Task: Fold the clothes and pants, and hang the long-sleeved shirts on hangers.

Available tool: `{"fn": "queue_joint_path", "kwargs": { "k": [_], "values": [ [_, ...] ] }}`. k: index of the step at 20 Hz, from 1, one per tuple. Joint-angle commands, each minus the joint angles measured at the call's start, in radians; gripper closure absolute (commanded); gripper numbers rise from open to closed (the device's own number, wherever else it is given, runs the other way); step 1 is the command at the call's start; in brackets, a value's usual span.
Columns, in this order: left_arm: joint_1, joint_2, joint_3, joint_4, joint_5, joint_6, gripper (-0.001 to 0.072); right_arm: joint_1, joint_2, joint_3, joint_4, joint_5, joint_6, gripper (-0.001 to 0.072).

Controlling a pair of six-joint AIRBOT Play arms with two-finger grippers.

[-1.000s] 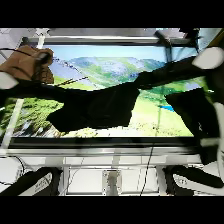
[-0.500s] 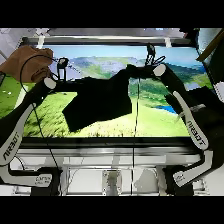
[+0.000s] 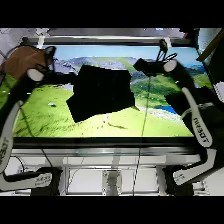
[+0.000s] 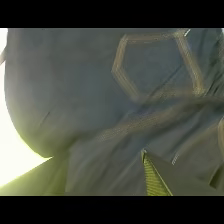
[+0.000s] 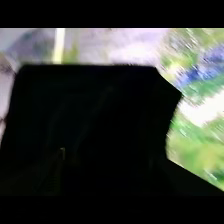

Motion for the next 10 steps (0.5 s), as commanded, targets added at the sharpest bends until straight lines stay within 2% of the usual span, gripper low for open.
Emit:
{"fn": "queue_joint_path", "kwargs": {
  "k": [1, 3, 4, 7, 8, 10],
  "values": [
    [0.163, 0.127, -0.076, 0.157, -0.373, -0.108, 0.0218, -0.09, 0.096, 0.008, -0.171, 0.414, -0.087, 0.0161],
    [0.238, 0.224, -0.261, 0.109, -0.396, -0.108, 0.0218, -0.105, 0.171, -0.076, -0.2, 0.519, -0.149, 0.0162],
    [0.251, 0.272, -0.358, 0.063, -0.381, -0.093, 0.0218, -0.105, 0.217, -0.15, -0.188, 0.508, -0.169, 0.0161],
    [0.224, 0.35, -0.592, -0.154, -0.277, 0.077, 0.0218, -0.089, 0.338, -0.417, -0.051, 0.333, -0.198, 0.0161],
    [0.198, 0.341, -0.636, -0.218, -0.232, 0.109, 0.0218, -0.083, 0.35, -0.474, -0.013, 0.29, -0.199, 0.0161],
    [0.136, 0.294, -0.661, -0.243, -0.191, 0.12, 0.0218, -0.061, 0.348, -0.541, 0.027, 0.254, -0.199, 0.0161]
  ]
}}
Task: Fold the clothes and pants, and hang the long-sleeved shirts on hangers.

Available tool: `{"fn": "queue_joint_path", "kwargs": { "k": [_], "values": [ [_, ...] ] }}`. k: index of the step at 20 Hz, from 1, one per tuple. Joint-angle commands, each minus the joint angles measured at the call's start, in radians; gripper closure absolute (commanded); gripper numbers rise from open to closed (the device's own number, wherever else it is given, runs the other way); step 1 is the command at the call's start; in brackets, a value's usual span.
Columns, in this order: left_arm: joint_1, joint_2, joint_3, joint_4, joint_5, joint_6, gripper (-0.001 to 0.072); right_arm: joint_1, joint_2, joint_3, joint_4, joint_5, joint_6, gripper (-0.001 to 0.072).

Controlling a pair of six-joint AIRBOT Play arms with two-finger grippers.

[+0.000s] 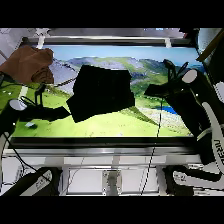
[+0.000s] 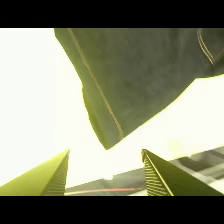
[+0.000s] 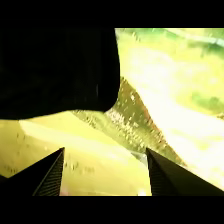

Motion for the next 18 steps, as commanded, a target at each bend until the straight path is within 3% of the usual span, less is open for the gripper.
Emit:
{"fn": "queue_joint_path", "kwargs": {
  "k": [1, 4, 6, 7, 8, 11, 14, 16, 18],
  "values": [
    [-0.076, -0.034, -0.107, -0.126, 0.074, 0.079, 0.0218, 0.032, 0.042, -0.151, 0.081, -0.079, -0.024, 0.0161],
    [-0.154, -0.111, -0.107, -0.15, 0.184, 0.089, 0.0218, 0.095, 0.042, -0.159, 0.082, -0.144, -0.023, 0.0161],
    [-0.181, -0.141, -0.106, -0.249, 0.243, 0.089, 0.023, 0.132, 0.042, -0.159, 0.081, -0.182, -0.023, 0.0161],
    [-0.183, -0.138, -0.104, -0.284, 0.266, 0.09, 0.0419, 0.145, 0.042, -0.159, 0.081, -0.184, -0.023, 0.0161],
    [-0.181, -0.131, -0.091, -0.281, 0.273, 0.107, 0.0677, 0.155, 0.042, -0.159, 0.079, -0.179, -0.023, 0.0161],
    [-0.154, -0.085, -0.033, -0.275, 0.269, 0.133, 0.0676, 0.159, 0.042, -0.159, 0.069, -0.164, -0.023, 0.0161],
    [-0.143, -0.006, 0.064, -0.274, 0.129, 0.122, 0.0677, 0.159, 0.043, -0.159, 0.069, -0.157, -0.023, 0.0161],
    [-0.143, 0.048, 0.151, -0.238, 0.009, 0.05, 0.0677, 0.159, 0.043, -0.159, 0.069, -0.12, -0.023, 0.0161],
    [-0.144, 0.079, 0.201, -0.077, -0.003, -0.044, 0.0677, 0.159, 0.043, -0.159, 0.068, -0.093, -0.023, 0.0161]
  ]
}}
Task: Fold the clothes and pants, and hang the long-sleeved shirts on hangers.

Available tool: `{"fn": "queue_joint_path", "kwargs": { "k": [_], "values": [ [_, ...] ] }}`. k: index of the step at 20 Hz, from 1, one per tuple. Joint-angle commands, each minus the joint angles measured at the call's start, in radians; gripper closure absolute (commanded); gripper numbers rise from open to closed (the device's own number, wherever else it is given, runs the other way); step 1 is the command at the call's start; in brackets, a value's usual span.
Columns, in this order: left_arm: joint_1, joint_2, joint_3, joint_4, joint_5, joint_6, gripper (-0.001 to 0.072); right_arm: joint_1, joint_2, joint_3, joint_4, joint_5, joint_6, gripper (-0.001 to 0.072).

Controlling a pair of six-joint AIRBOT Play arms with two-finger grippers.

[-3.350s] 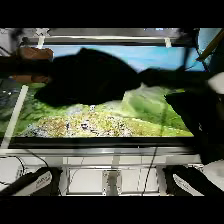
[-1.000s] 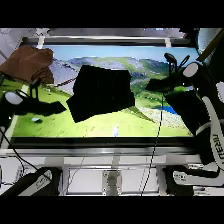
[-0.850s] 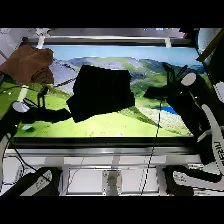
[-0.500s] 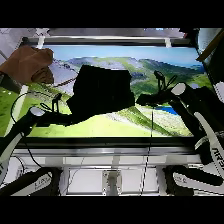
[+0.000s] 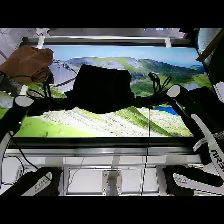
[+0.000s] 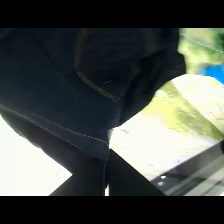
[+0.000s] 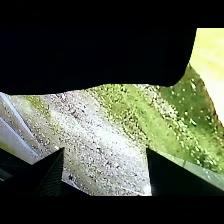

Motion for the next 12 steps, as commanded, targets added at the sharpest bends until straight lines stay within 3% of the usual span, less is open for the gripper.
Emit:
{"fn": "queue_joint_path", "kwargs": {
  "k": [1, 4, 8, 9, 11, 12],
  "values": [
    [0.002, 0.051, 0.086, 0.22, -0.08, -0.142, 0.0678, 0.002, 0.001, 0.0, 0.001, 0.035, 0.0, 0.0161],
    [0.002, -0.032, 0.086, 0.443, -0.063, -0.289, 0.0677, 0.002, 0.0, 0.0, 0.001, -0.016, 0.001, 0.0161],
    [-0.002, -0.195, 0.086, 0.362, 0.063, -0.3, 0.0675, 0.002, -0.019, 0.0, 0.0, -0.188, 0.0, 0.0163],
    [-0.002, -0.219, 0.086, 0.315, 0.106, -0.278, 0.0634, 0.002, -0.037, 0.0, 0.001, -0.217, 0.0, 0.0163],
    [-0.002, -0.238, 0.087, 0.228, 0.178, -0.158, -0.0013, -0.002, -0.088, 0.004, -0.003, -0.233, 0.0, 0.0163],
    [-0.002, -0.236, 0.087, 0.209, 0.2, -0.119, 0.0003, -0.001, -0.122, 0.011, -0.003, -0.232, -0.003, 0.0162]
  ]
}}
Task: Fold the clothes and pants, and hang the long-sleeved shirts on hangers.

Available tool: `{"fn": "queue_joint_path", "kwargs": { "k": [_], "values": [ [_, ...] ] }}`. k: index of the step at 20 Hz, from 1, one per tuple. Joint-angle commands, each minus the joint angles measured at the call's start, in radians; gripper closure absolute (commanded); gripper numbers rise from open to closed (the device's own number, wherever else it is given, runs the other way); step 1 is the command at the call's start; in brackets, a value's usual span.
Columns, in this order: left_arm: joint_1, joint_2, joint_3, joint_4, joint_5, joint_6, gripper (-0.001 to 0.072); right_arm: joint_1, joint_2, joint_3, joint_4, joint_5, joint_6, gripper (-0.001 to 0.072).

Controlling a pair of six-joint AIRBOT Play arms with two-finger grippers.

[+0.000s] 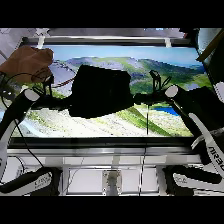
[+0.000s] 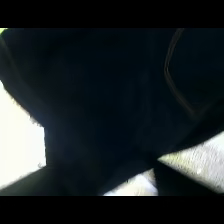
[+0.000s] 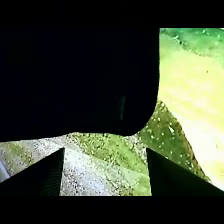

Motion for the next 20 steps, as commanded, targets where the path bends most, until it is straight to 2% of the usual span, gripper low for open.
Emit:
{"fn": "queue_joint_path", "kwargs": {
  "k": [1, 5, 7, 9, 10, 12, 14, 18, 20],
  "values": [
    [0.003, -0.036, 0.008, -0.083, 0.114, 0.127, 0.0003, -0.001, -0.092, 0.018, 0.005, -0.048, -0.03, 0.0163],
    [0.019, -0.037, 0.015, -0.082, 0.125, 0.169, 0.0004, 0.002, -0.206, 0.097, 0.077, -0.022, -0.177, 0.0163],
    [0.022, -0.037, 0.015, -0.062, 0.114, 0.169, 0.0004, 0.002, -0.231, 0.14, 0.078, -0.021, -0.188, 0.0163],
    [0.024, -0.037, 0.015, 0.029, 0.066, 0.167, 0.0006, 0.002, -0.243, 0.161, 0.077, -0.008, -0.191, 0.0163],
    [0.029, -0.037, 0.015, 0.085, 0.023, 0.153, 0.0008, 0.002, -0.248, 0.161, 0.077, 0.018, -0.192, 0.0163],
    [0.06, -0.036, 0.01, 0.101, -0.061, 0.15, 0.0008, 0.002, -0.263, 0.16, 0.078, 0.132, -0.236, 0.0163],
    [0.092, -0.022, -0.023, 0.097, -0.072, 0.154, 0.0008, 0.002, -0.276, 0.16, 0.077, 0.209, -0.254, 0.0163],
    [0.109, 0.021, -0.137, 0.091, -0.067, 0.198, 0.0008, 0.002, -0.285, 0.16, 0.079, 0.162, -0.258, 0.0163],
    [0.109, 0.042, -0.187, 0.04, -0.056, 0.229, 0.0008, 0.002, -0.286, 0.161, 0.08, 0.14, -0.258, 0.0163]
  ]
}}
